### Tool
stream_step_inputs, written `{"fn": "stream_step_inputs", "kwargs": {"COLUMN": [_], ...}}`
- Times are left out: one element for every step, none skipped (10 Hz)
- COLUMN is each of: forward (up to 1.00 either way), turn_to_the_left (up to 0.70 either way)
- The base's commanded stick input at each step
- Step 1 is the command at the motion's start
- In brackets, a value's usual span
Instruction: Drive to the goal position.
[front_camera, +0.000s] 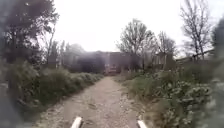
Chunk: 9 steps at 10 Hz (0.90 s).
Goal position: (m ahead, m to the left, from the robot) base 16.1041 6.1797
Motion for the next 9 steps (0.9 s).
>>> {"fn": "stream_step_inputs", "kwargs": {"forward": [1.00,1.00,1.00,1.00,1.00,1.00,1.00,1.00,1.00], "turn_to_the_left": [-0.40,-0.09,0.00,0.00,0.00,0.00,-0.09,-0.24,-0.33]}}
